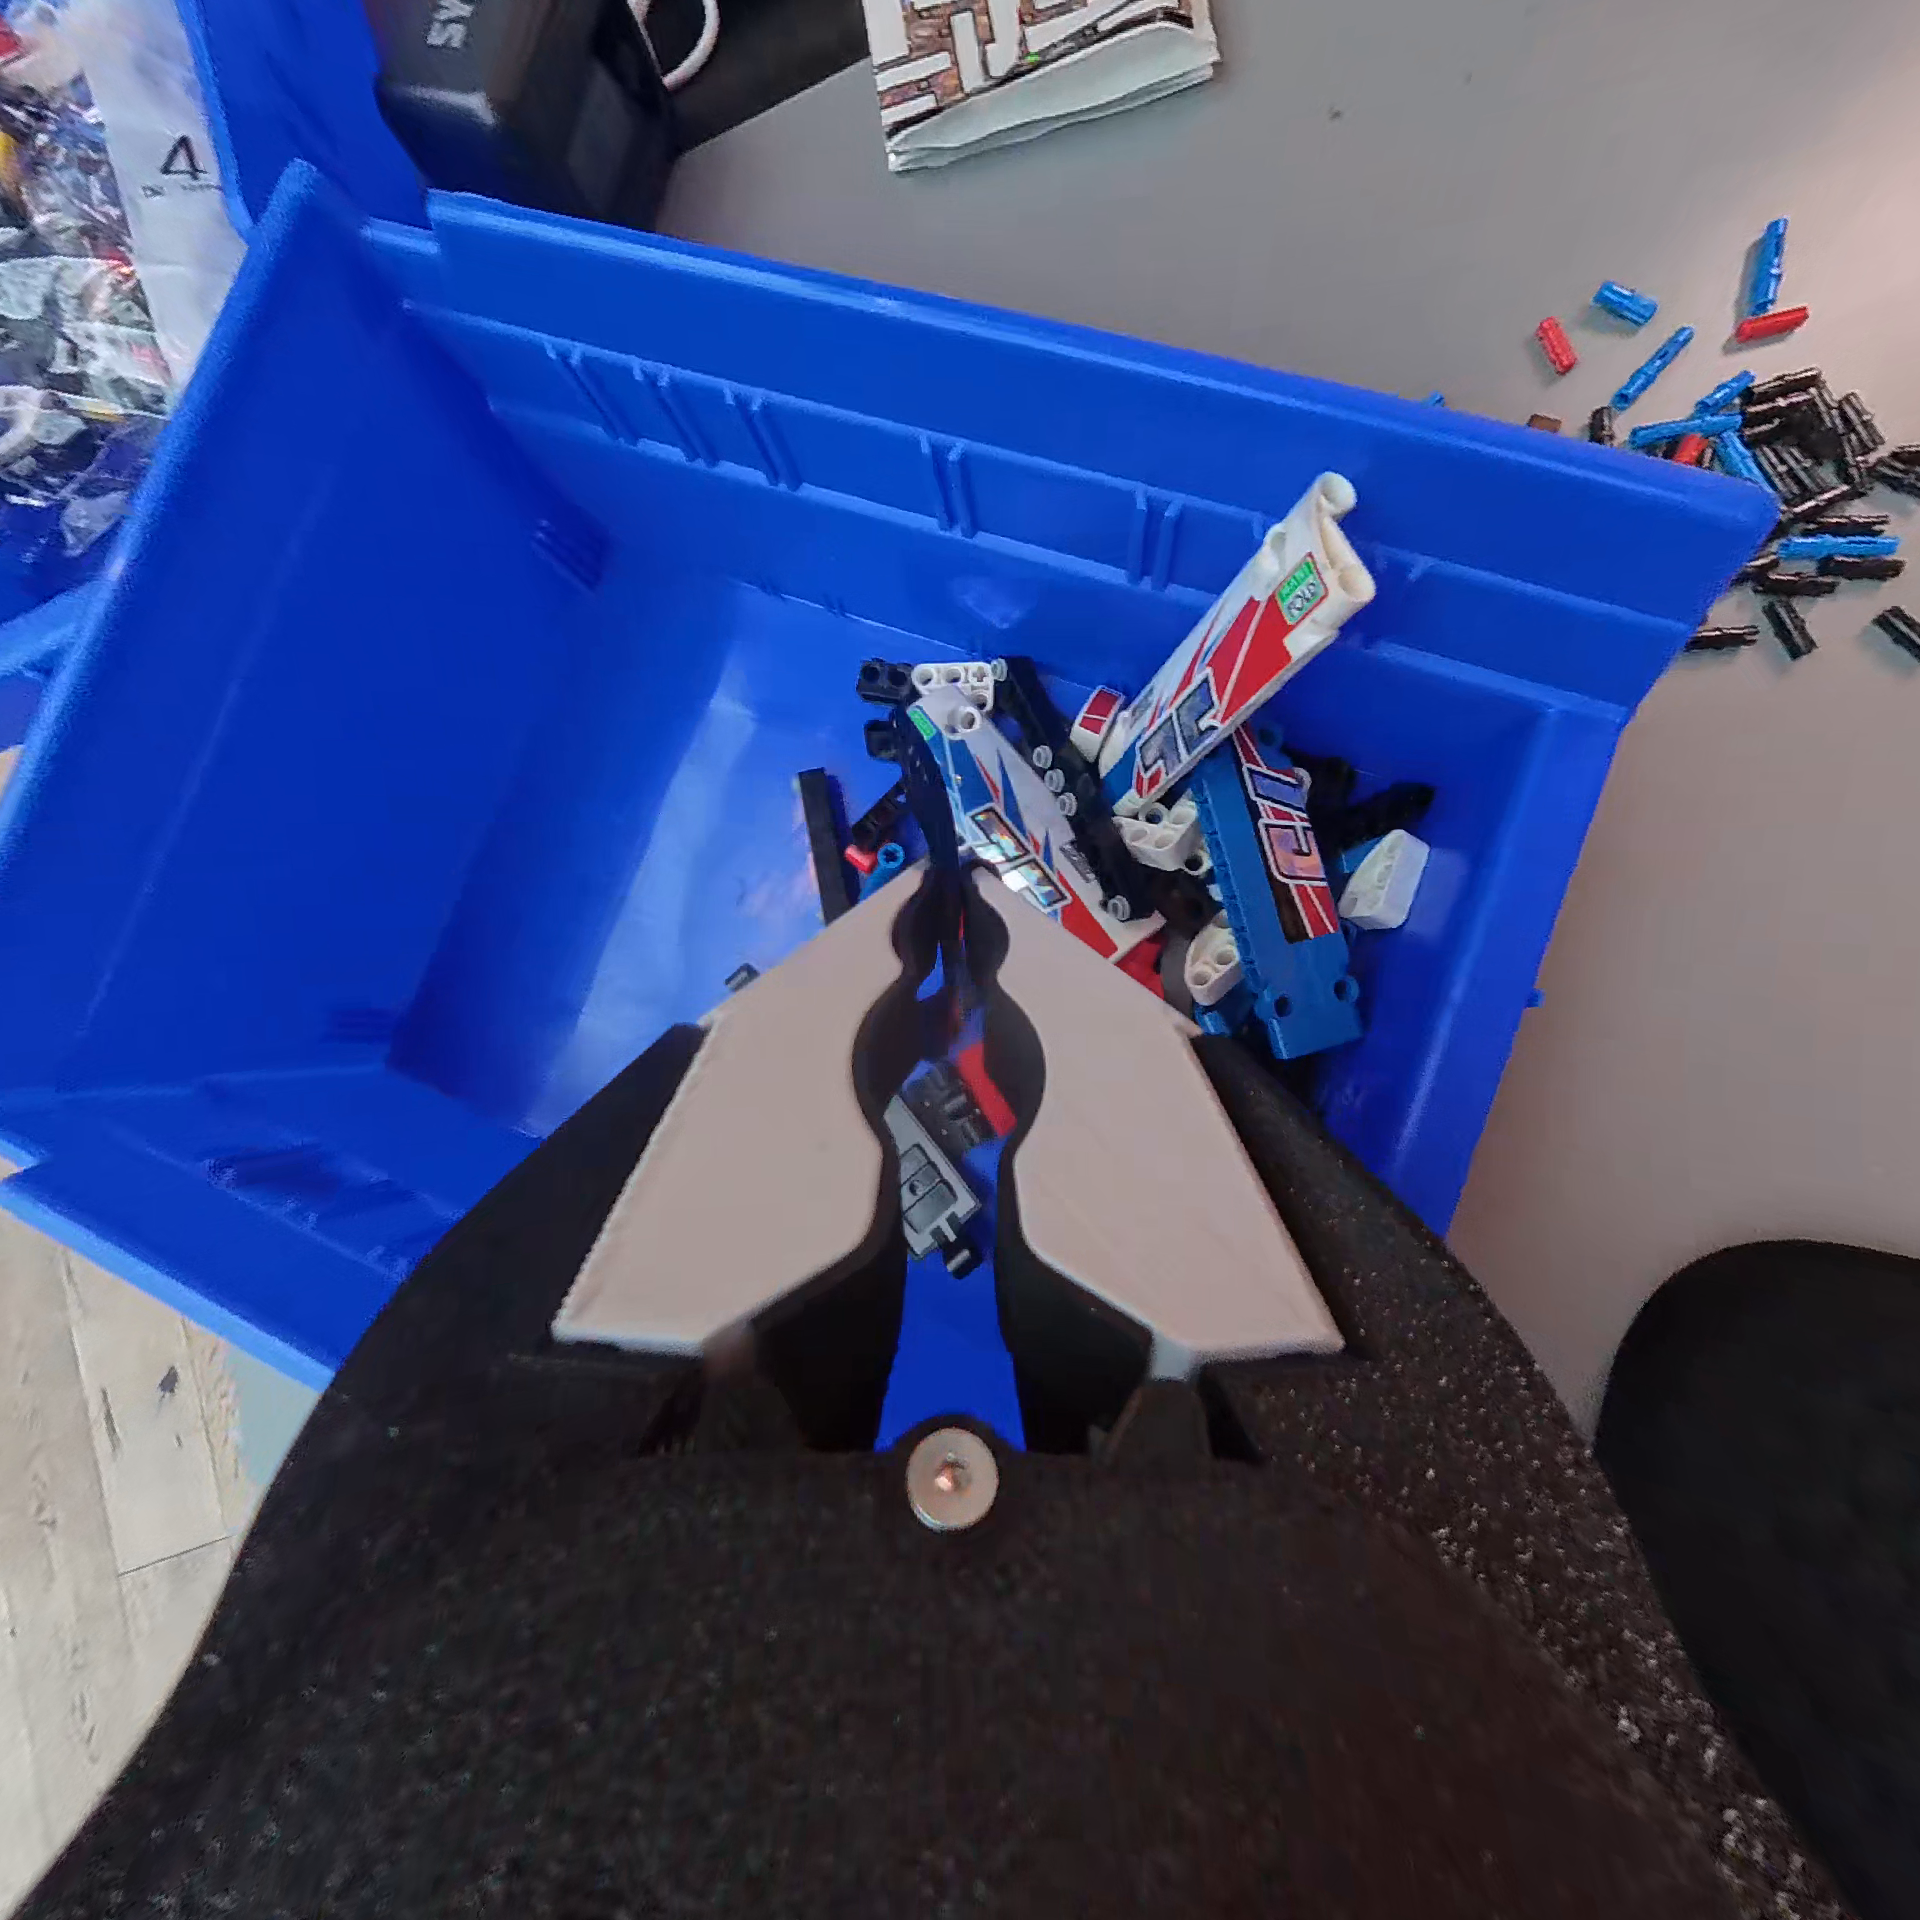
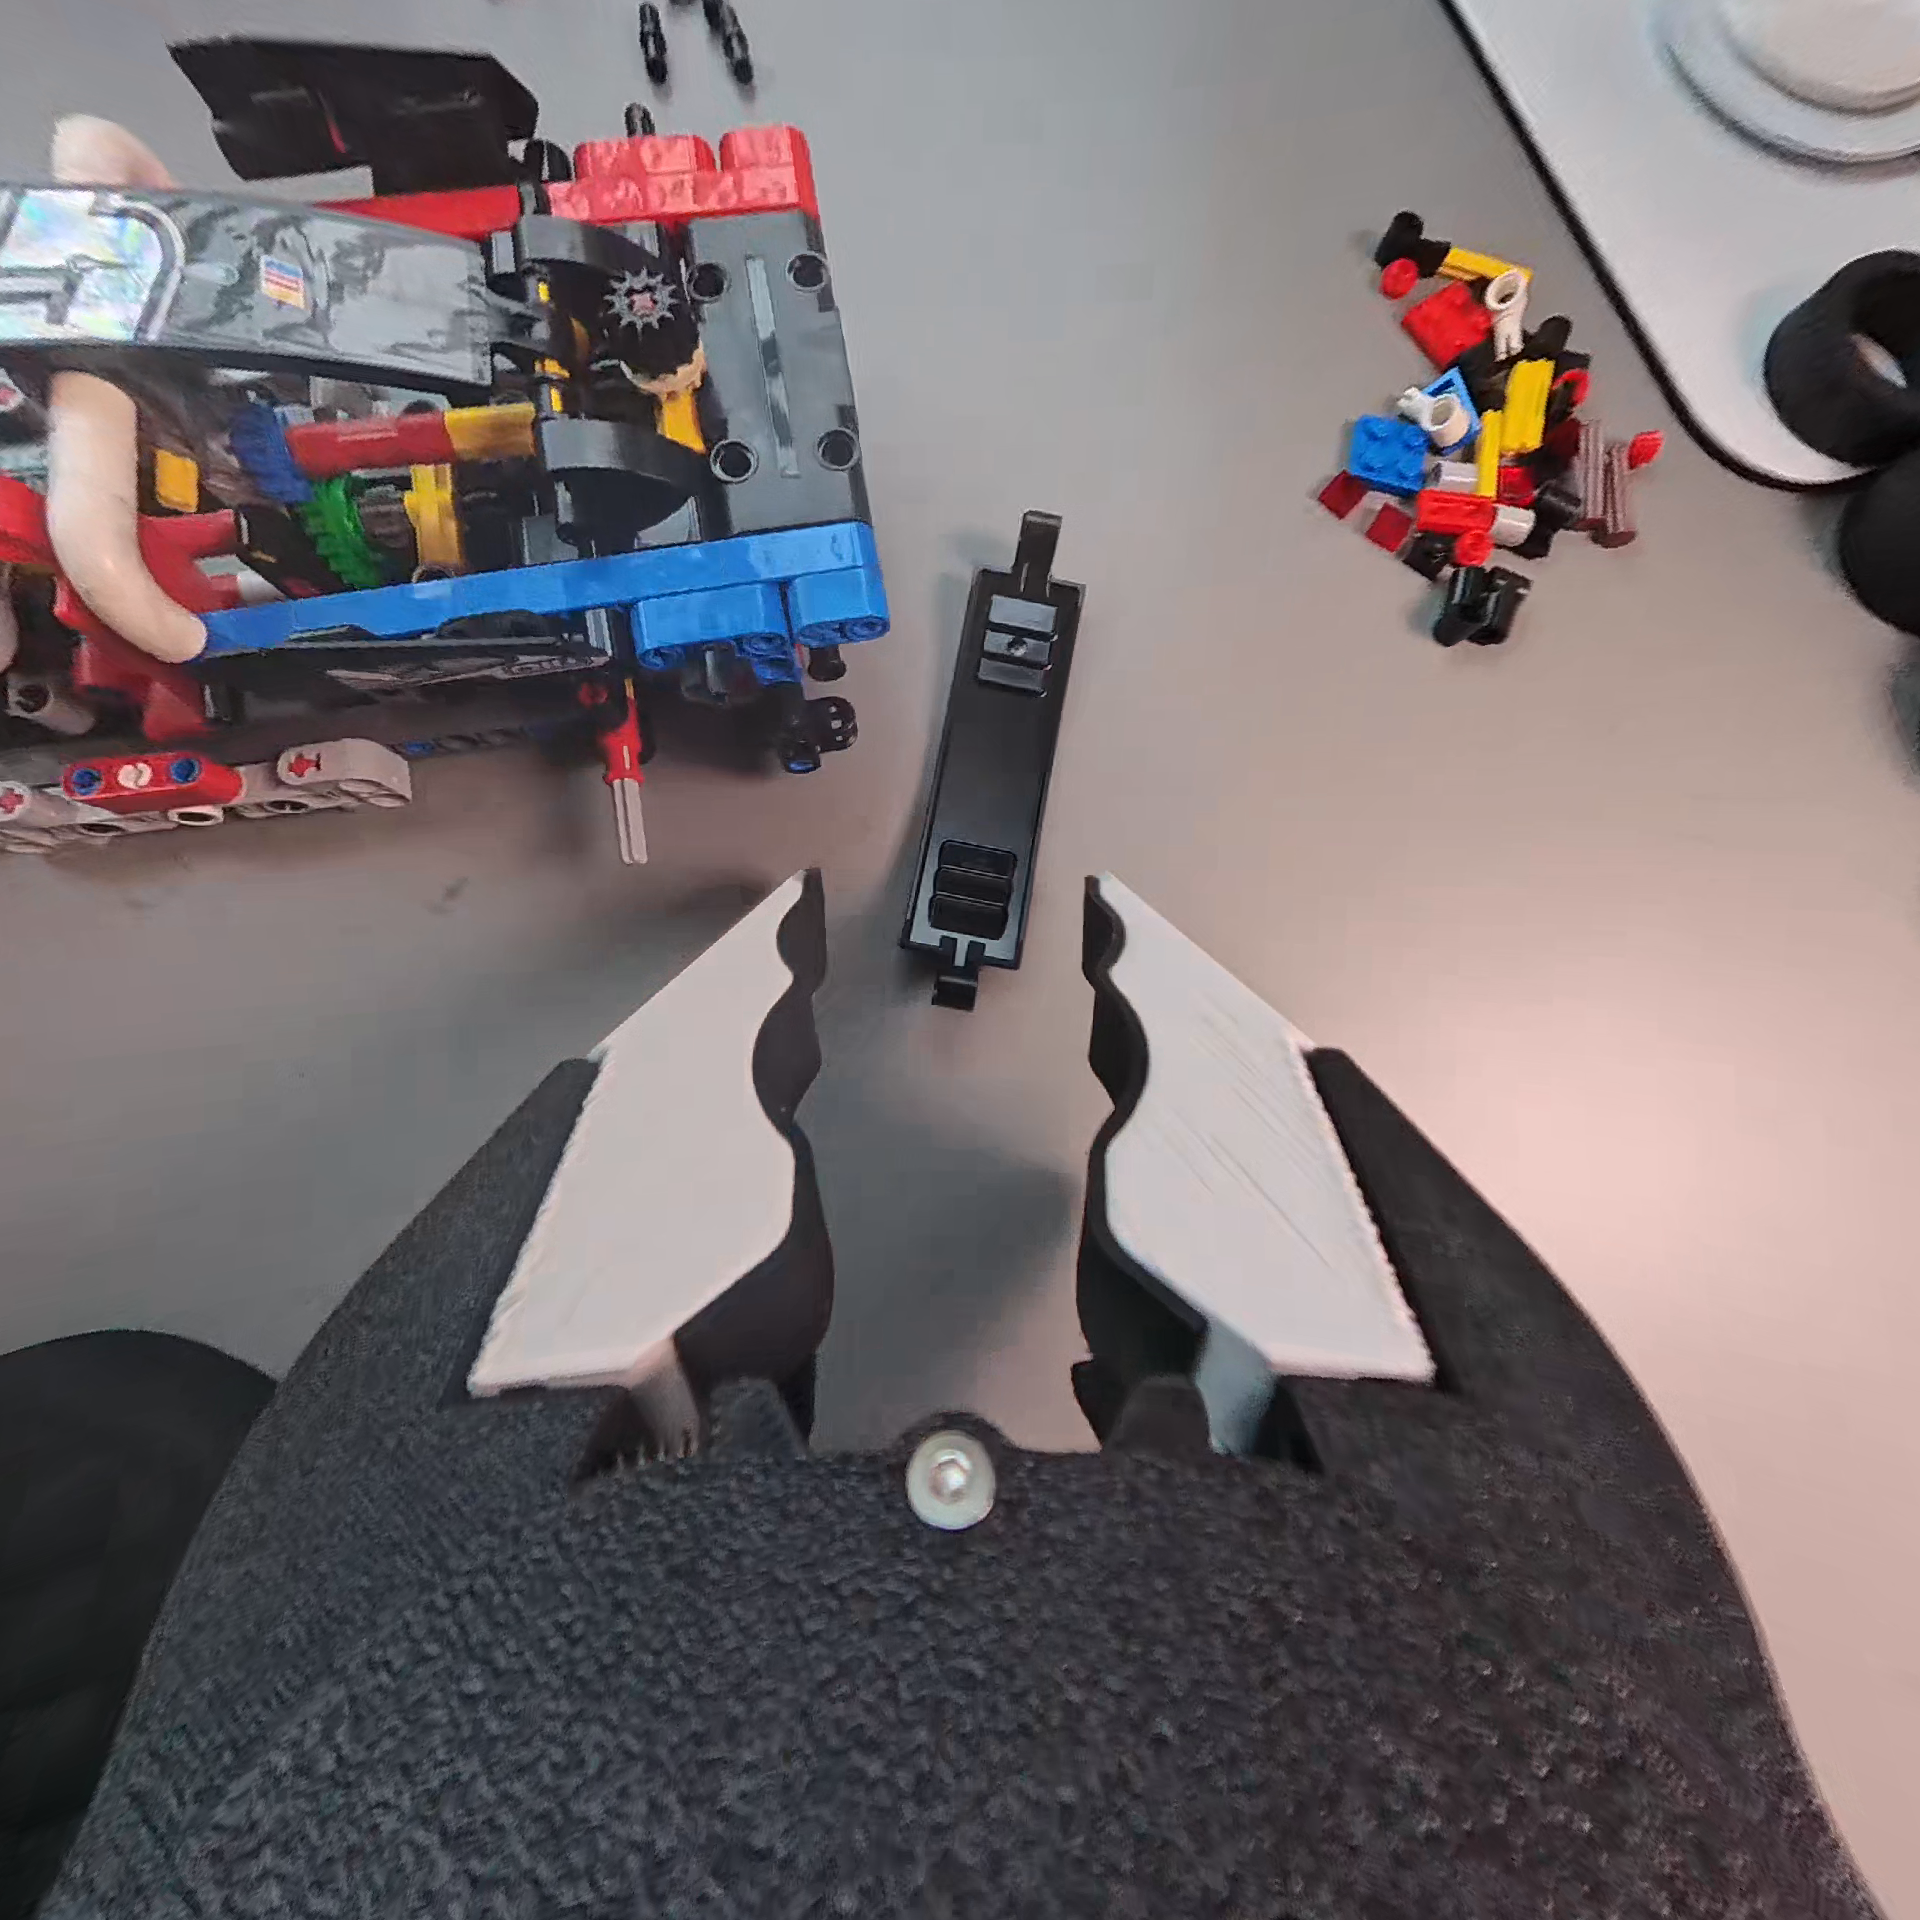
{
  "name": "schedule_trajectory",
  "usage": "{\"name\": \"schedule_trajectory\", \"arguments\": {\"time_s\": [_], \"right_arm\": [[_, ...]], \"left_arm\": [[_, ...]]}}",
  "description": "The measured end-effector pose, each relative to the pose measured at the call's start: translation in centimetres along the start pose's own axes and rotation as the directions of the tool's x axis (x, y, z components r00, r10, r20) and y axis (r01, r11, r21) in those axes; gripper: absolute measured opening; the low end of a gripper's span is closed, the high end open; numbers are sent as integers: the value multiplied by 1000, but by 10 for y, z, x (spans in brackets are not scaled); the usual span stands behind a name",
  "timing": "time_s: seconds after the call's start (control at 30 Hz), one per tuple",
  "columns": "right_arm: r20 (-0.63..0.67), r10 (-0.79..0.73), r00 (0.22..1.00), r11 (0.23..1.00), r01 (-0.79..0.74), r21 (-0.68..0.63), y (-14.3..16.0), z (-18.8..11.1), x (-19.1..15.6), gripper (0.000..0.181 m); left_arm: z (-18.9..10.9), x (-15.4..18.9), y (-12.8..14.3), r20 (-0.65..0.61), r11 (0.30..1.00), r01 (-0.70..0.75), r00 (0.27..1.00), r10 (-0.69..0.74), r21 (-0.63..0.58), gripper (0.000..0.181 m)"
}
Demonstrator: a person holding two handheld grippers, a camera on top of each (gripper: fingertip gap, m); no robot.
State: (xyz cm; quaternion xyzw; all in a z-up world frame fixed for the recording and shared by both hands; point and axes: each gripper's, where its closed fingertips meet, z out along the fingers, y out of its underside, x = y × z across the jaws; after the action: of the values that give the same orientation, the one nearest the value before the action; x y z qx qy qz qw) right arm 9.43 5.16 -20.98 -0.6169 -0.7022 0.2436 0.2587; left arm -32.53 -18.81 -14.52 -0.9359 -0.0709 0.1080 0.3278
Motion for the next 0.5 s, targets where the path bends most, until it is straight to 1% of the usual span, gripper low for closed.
{"name": "schedule_trajectory", "arguments": {"time_s": [0.03,0.1,0.17,0.27,0.33,0.4,0.5], "right_arm": [[-1,-9,1000,1000,9,-18,1,3,-1,49],[3,-23,1000,998,23,-58,7,7,-3,42],[-2,-14,1000,998,13,-59,6,7,-3,26],[-11,-11,1000,998,10,-59,8,6,-2,25],[-61,-7,998,999,3,-54,9,2,7,25],[-110,5,994,1000,-6,-5,2,-7,17,24],[-224,35,974,988,0,155,-31,-30,36,24]], "left_arm": [[0,-4,-1,26,1000,-6,1000,6,1,2],[1,-7,-2,39,1000,-16,999,16,-2,4],[0,-7,-5,35,1000,-11,999,10,14,9],[-5,-15,-13,63,998,5,998,-9,64,16],[-12,-18,-21,71,993,17,997,-25,115,20],[-21,-8,-34,10,981,28,999,-30,192,21],[-37,29,-55,-180,948,76,983,-21,308,23]]}}
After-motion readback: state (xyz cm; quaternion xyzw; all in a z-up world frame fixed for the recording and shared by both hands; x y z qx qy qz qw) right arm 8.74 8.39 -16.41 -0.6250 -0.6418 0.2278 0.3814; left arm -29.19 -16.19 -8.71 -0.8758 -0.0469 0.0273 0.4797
